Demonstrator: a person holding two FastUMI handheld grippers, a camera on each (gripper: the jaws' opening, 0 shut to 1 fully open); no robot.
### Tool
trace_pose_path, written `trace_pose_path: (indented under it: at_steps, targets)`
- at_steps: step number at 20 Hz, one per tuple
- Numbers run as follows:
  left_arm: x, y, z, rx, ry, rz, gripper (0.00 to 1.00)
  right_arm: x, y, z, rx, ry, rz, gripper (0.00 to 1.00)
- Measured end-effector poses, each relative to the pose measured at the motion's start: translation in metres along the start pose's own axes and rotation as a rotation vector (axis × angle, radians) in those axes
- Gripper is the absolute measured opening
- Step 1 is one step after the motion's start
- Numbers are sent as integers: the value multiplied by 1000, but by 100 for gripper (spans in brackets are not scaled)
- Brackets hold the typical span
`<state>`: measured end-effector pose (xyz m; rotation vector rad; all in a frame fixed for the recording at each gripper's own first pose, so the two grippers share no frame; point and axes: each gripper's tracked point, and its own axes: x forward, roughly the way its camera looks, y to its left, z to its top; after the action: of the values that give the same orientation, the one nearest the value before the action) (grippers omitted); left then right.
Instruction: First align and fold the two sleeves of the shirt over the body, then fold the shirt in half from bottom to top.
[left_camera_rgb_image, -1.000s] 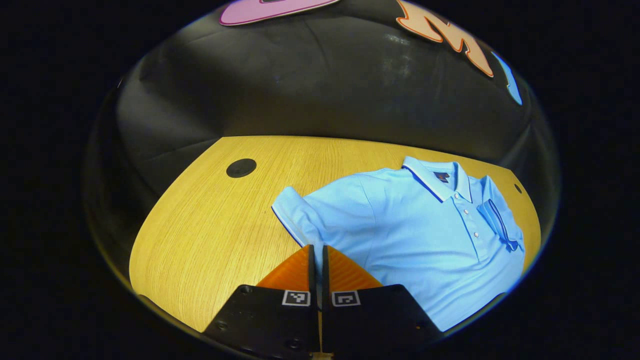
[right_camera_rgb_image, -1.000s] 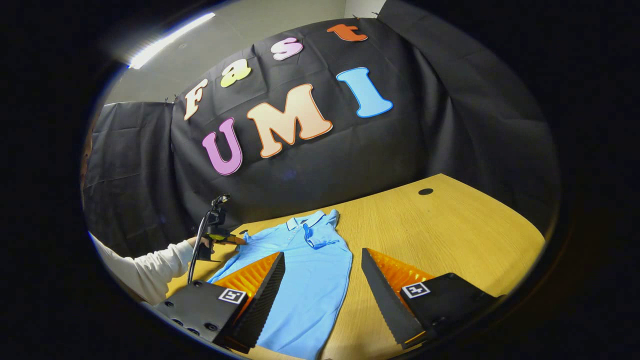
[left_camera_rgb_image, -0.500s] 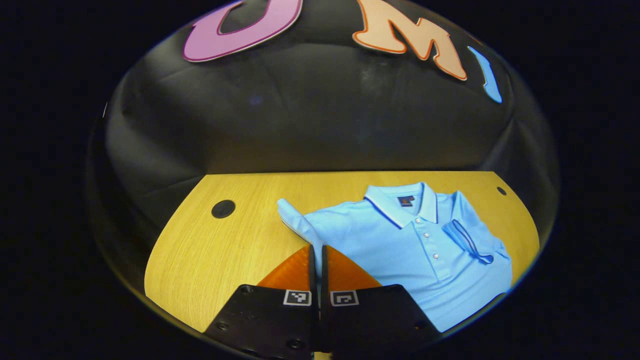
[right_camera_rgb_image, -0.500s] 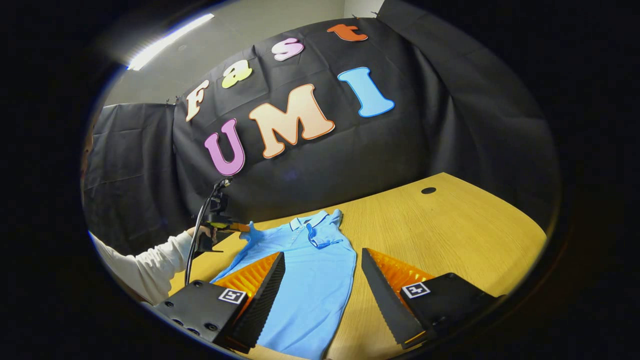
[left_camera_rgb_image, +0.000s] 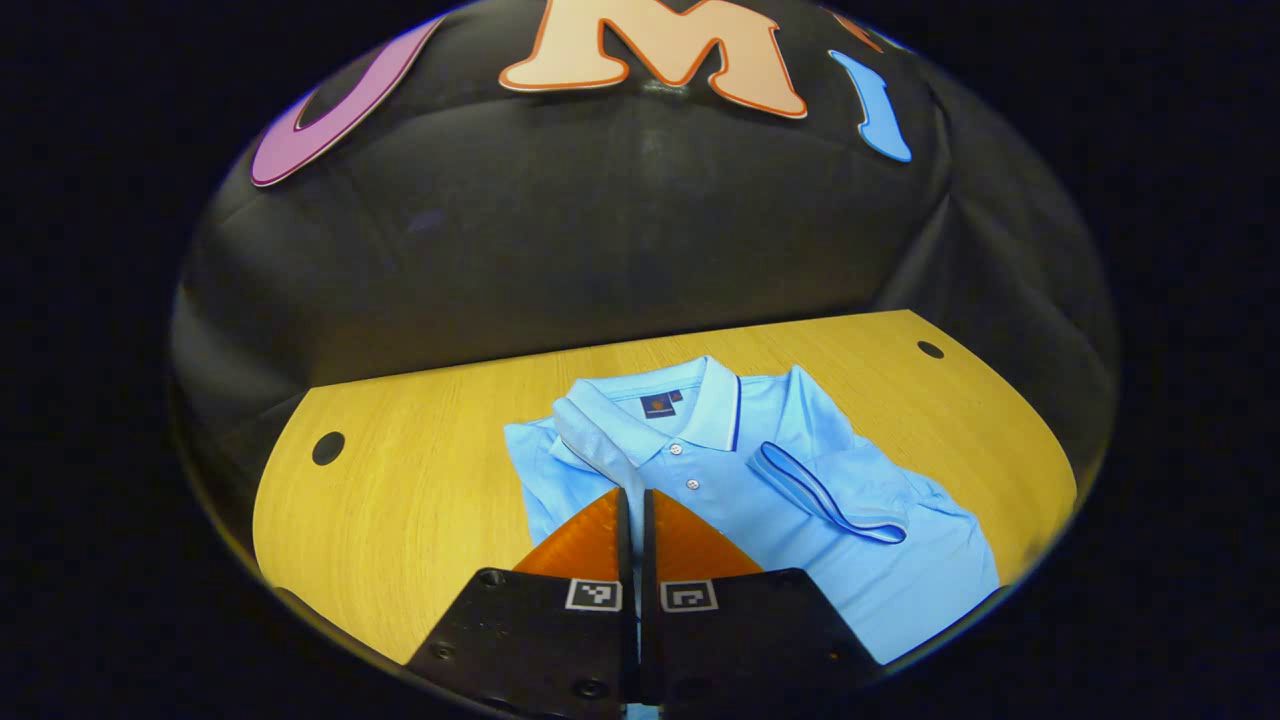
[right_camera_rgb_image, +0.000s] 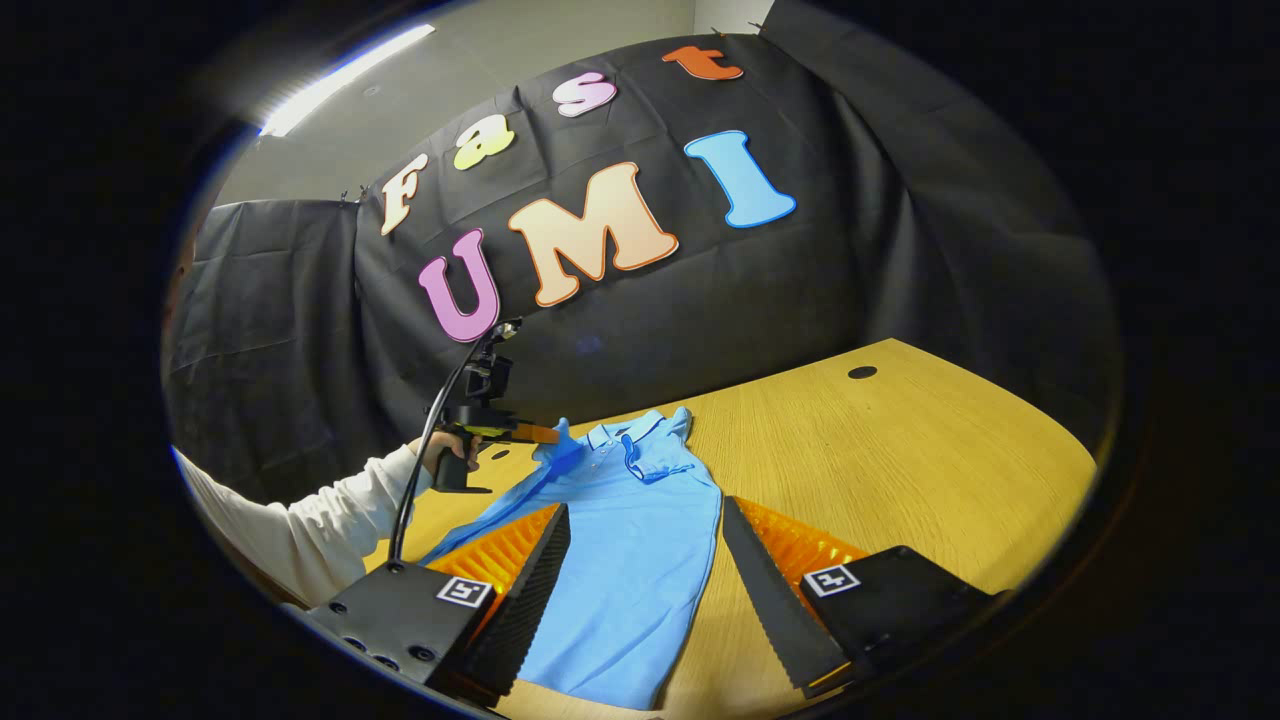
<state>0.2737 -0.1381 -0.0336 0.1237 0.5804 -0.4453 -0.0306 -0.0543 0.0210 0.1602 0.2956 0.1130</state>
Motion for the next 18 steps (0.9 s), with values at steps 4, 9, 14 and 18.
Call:
trace_pose_path:
  at_steps: [4, 9, 14, 18]
  targets:
    - [7, -12, -2, 25, 3, 0, 8, 2, 2, -8, -1, 15, 5, 97]
    - [-13, -17, -7, 20, -19, -11, 59, 7, 10, -24, -4, 60, 29, 97]
    - [-83, -23, -27, 5, -48, -78, 97, 6, 18, -38, -13, 102, 67, 97]
    - [-161, -29, -56, 3, -82, -91, 97, -5, 21, -57, -72, 145, 81, 97]
